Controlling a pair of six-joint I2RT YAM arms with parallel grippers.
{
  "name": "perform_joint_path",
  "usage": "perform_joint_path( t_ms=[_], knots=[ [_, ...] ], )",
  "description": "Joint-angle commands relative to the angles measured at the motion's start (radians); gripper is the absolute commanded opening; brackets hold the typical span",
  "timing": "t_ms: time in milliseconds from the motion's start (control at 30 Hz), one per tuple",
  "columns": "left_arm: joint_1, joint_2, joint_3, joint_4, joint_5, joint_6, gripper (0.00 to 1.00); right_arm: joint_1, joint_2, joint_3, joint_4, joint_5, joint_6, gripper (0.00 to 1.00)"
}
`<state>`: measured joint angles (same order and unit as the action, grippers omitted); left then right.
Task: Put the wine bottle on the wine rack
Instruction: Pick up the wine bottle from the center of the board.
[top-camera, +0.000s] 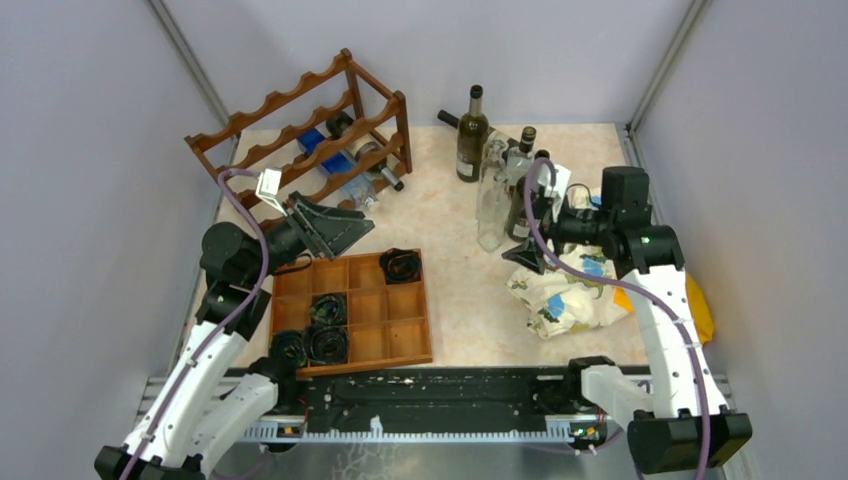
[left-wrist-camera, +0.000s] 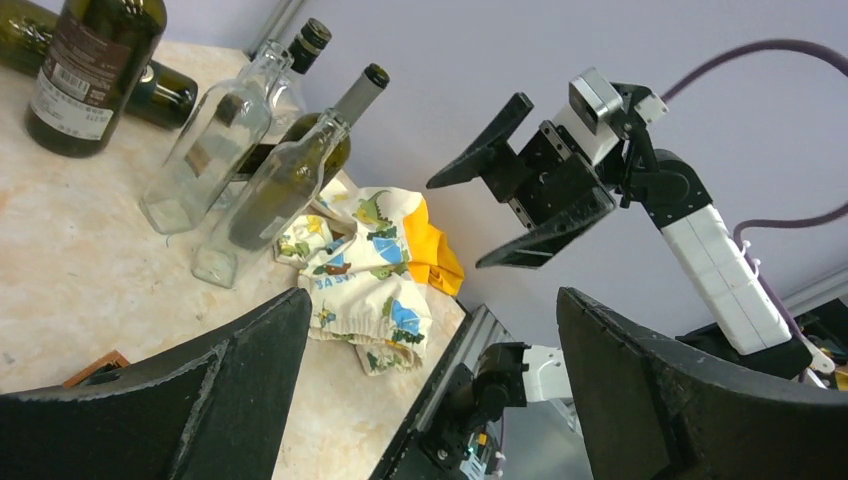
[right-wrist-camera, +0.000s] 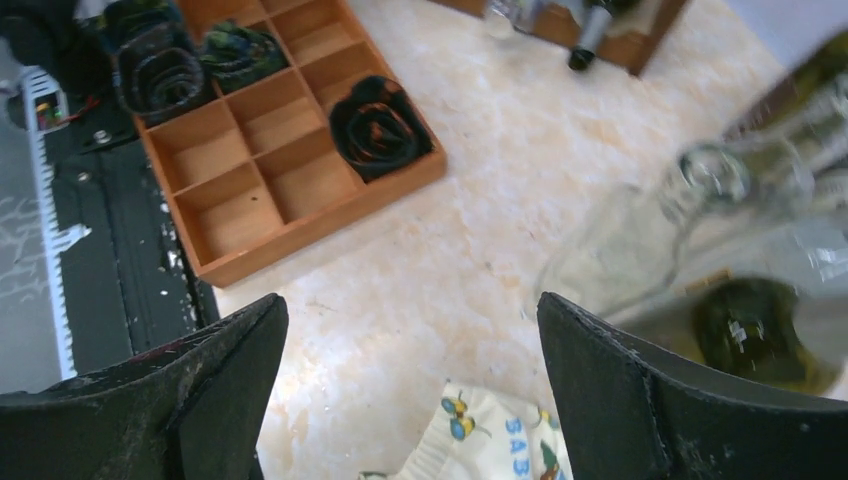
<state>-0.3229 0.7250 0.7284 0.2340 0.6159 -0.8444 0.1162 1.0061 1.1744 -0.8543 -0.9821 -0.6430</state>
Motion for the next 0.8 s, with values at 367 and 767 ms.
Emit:
perform_joint_path(
  t_ms=[367, 767],
  knots=[
    [-0.309, 0.225, 0.11, -0.068, -0.189, 0.124, 0.96, -0.169, -0.03, -0.161, 0.032, 0.299, 0.091, 0.93],
    [-0.455, 0.438, 0.346, -0.296, -0.422, 0.266, 0.95, -0.175, 0.023, -0.312, 0.244, 0.282, 0.158, 0.9]
  ],
)
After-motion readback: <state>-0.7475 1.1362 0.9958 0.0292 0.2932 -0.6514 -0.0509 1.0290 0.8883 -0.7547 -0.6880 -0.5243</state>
